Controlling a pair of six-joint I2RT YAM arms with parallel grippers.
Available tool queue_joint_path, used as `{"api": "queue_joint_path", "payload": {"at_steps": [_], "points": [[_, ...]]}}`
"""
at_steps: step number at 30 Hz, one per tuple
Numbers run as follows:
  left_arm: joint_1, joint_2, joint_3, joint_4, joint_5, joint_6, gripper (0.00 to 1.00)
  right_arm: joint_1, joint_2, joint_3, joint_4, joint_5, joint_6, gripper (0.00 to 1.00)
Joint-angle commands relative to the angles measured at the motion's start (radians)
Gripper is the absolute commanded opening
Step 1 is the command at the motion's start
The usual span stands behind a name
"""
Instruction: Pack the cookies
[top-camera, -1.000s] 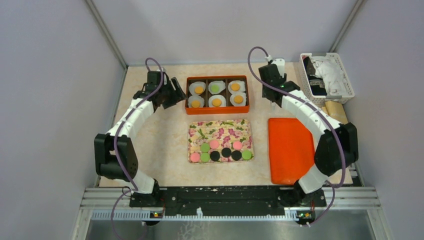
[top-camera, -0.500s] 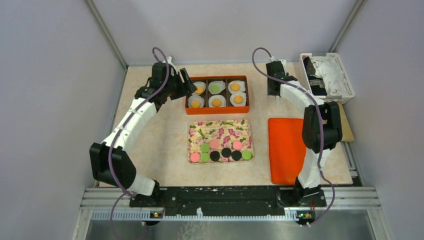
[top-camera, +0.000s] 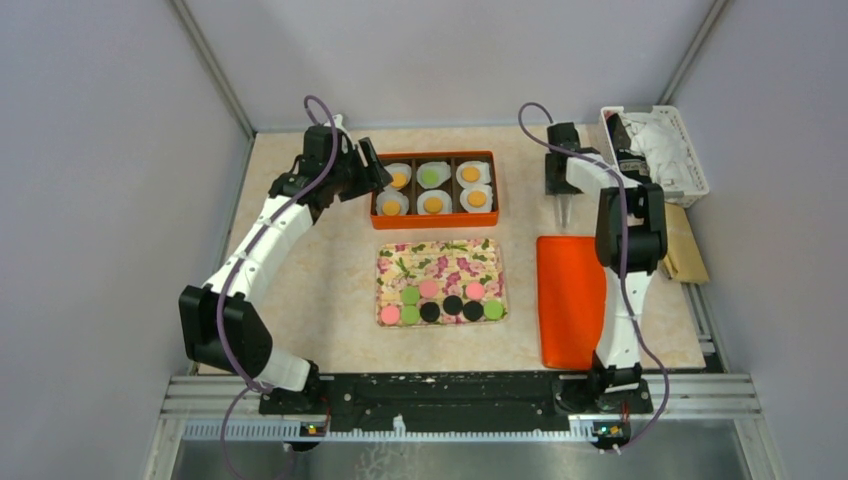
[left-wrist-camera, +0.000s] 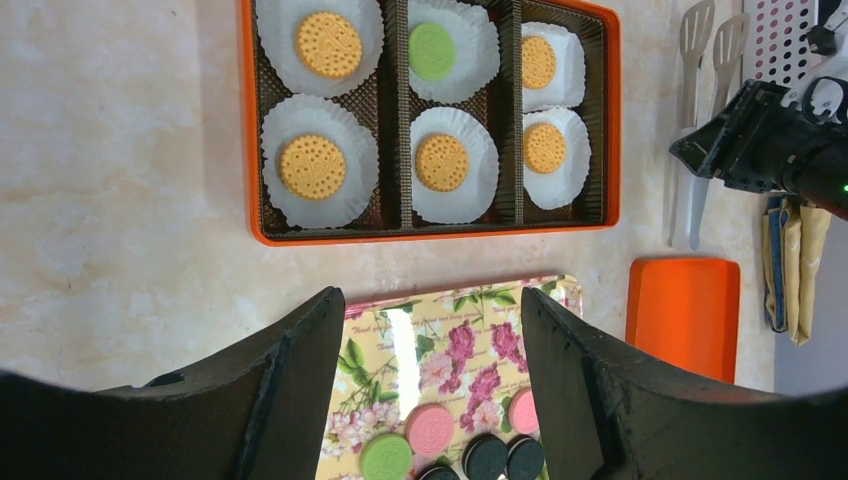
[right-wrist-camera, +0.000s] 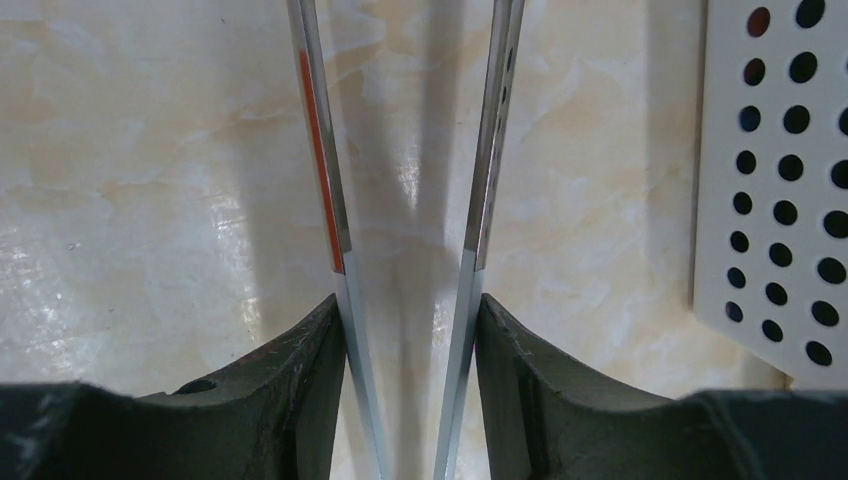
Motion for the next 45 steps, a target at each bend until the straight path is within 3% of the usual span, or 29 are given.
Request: {"api": "queue_joint_path", "payload": {"at_steps": [1,8,14,18,22,25,31,40,45], "points": [[-0.004,0.006,0.017,0.017,-0.007,0.011,0.72,-0.013,0.037,0.096,-0.026,-0.015,-0.012,0.46],[-0.007,0.008,0.014,0.017,-0.021,0.011,0.72,-0.024,0.113,0.198,-0.074,0.007,-0.002,0.46],[-0.008,0.013,0.000,0.020,-0.027,0.023,0.72,-0.026,0.115,0.179,-0.064,0.011,0.016,0.49],[-0.011,0.015,-0.010,0.024,-0.015,0.029,0.72,-0.026,0.103,0.176,-0.049,-0.007,0.019,0.54],[-0.014,0.000,-0.024,0.048,-0.003,0.047,0.72,-0.025,0.079,0.167,-0.036,-0.022,0.026,0.68],[-0.016,-0.016,-0.035,0.065,-0.006,0.052,0.73,-0.025,0.052,0.152,-0.016,-0.040,0.030,0.71],[-0.020,-0.027,-0.052,0.076,-0.003,0.053,0.73,-0.024,-0.037,0.119,0.022,-0.089,0.042,0.71],[-0.039,-0.012,-0.070,0.095,0.002,0.049,0.73,-0.018,-0.302,-0.084,0.113,-0.171,0.108,0.71],[-0.061,0.000,-0.077,0.097,0.000,0.044,0.73,0.044,-0.415,-0.175,0.020,-0.145,0.161,0.69]]}}
